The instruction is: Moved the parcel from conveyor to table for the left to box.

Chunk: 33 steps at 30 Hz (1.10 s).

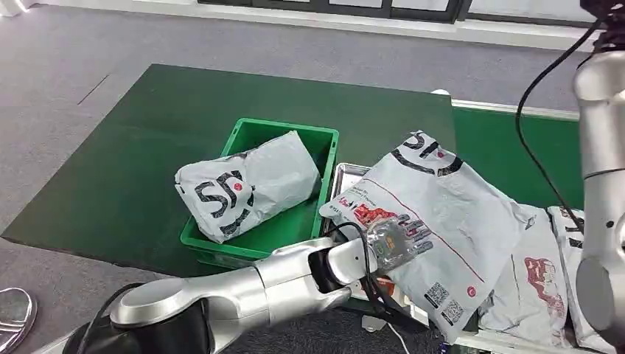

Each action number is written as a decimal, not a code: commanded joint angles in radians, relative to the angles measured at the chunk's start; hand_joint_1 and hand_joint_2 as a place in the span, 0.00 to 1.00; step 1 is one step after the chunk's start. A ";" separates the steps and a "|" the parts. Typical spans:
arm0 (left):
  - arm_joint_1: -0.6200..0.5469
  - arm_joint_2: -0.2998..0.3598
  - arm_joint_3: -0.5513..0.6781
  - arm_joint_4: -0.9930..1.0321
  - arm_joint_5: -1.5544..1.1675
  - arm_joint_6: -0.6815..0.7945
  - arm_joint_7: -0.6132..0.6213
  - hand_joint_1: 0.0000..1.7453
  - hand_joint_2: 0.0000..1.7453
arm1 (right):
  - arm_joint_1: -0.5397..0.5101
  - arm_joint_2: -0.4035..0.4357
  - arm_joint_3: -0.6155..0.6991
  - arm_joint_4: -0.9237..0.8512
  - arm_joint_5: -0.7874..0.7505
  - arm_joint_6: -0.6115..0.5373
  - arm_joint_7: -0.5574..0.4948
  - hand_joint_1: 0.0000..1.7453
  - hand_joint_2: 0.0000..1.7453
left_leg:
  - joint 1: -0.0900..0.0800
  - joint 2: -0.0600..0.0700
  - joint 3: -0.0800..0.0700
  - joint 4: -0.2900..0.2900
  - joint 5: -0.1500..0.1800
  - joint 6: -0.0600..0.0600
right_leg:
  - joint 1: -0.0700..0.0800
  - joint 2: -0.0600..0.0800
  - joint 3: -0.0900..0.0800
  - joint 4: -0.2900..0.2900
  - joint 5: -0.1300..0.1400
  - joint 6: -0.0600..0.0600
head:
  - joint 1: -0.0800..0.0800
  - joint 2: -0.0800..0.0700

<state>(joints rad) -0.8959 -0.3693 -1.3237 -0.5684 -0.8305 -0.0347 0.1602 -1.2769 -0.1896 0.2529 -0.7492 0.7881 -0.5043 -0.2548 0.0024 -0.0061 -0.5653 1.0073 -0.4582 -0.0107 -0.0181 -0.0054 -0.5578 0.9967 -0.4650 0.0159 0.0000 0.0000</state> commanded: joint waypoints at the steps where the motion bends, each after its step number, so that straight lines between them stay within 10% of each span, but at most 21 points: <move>1: -0.019 0.020 -0.047 0.001 -0.001 -0.003 0.002 0.00 1.00 | -0.027 -0.012 0.032 0.047 -0.002 0.001 -0.002 0.00 1.00 | 0.000 0.000 -0.001 0.000 0.000 0.000 | 0.000 0.000 -0.001 0.000 0.001 -0.001 | 0.000 0.000; 4: -0.020 0.020 -0.039 0.002 0.004 0.003 -0.005 0.12 1.00 | -0.027 -0.017 0.032 0.041 -0.003 0.006 -0.003 0.00 1.00 | 0.000 0.001 -0.001 0.000 0.000 0.000 | 0.000 0.000 -0.001 0.000 0.000 -0.001 | 0.000 0.000; 5: -0.020 0.020 -0.034 0.003 0.011 0.008 -0.013 1.00 1.00 | -0.027 -0.019 0.033 0.038 -0.005 0.008 -0.006 0.00 1.00 | 0.000 0.001 -0.002 0.000 0.001 0.000 | 0.000 0.001 -0.003 -0.001 0.002 -0.001 | 0.000 0.000; 33: -0.040 0.020 -0.038 0.008 0.121 0.016 -0.055 1.00 1.00 | -0.023 -0.035 0.040 0.031 -0.011 -0.008 -0.011 0.00 1.00 | 0.000 0.001 -0.003 0.001 0.001 0.000 | 0.000 0.001 -0.003 0.001 0.001 -0.001 | 0.000 0.000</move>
<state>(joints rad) -0.8951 -0.3689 -1.3237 -0.5737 -0.7191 -0.0301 0.1102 -1.2723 -0.2087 0.2529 -0.7492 0.7782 -0.5062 -0.2640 0.0024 -0.0059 -0.5654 1.0074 -0.4582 -0.0107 -0.0181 -0.0053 -0.5580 0.9967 -0.4648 0.0158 0.0000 0.0000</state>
